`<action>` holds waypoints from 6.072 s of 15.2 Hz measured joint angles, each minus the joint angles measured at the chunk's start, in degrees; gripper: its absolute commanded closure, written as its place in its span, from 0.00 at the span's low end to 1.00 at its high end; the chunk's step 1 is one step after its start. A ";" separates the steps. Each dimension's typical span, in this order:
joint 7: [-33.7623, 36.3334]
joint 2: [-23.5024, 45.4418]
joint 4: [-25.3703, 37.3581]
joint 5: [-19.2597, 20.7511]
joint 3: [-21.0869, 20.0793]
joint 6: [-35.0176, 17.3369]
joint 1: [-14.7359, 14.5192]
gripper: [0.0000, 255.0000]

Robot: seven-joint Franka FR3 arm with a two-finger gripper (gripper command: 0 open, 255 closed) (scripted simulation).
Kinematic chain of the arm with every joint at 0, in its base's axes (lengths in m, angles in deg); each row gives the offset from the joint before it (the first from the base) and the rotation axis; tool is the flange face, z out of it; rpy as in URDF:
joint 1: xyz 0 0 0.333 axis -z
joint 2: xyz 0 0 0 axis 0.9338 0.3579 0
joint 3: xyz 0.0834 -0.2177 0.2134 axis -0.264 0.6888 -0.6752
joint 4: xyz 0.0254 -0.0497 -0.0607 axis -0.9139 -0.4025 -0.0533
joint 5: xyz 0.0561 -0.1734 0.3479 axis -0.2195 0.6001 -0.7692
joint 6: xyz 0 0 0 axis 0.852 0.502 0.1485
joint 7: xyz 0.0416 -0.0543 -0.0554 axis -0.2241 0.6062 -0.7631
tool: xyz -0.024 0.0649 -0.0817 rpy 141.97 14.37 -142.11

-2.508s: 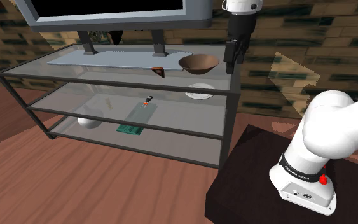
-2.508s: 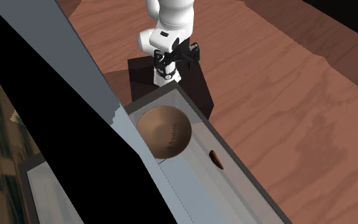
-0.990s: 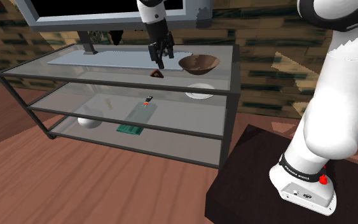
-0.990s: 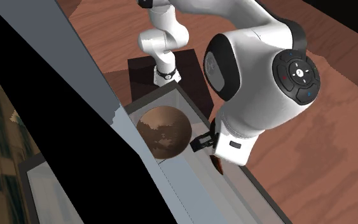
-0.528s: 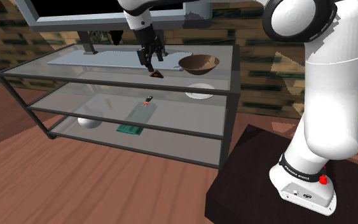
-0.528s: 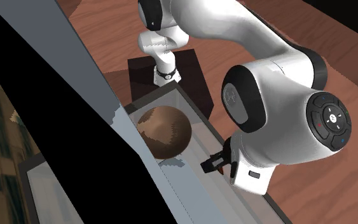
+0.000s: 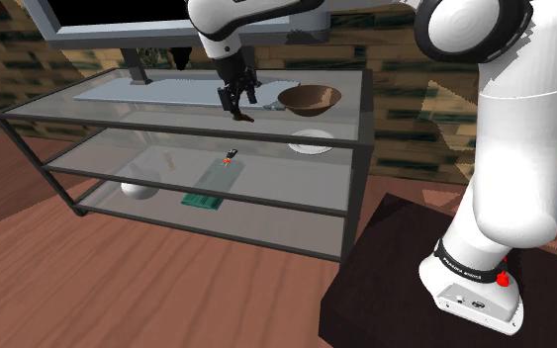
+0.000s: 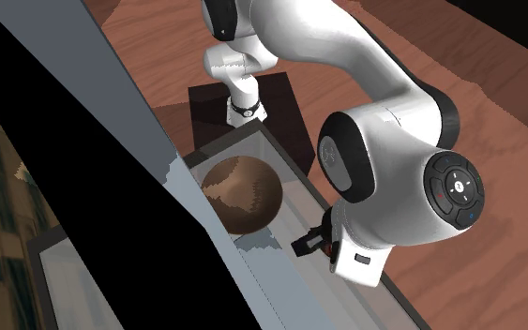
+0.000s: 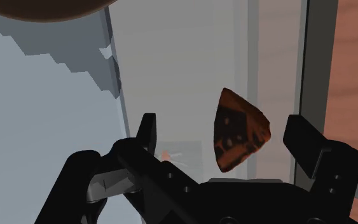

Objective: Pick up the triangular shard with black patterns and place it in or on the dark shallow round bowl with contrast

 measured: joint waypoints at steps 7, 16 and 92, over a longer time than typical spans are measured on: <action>0.00 -0.09 -0.03 0.03 0.02 -0.08 0.02 1.00; -1.18 0.85 1.75 -0.64 -0.06 0.48 0.37 0.00; -21.61 -26.38 -25.39 -6.44 4.54 -2.43 11.95 1.00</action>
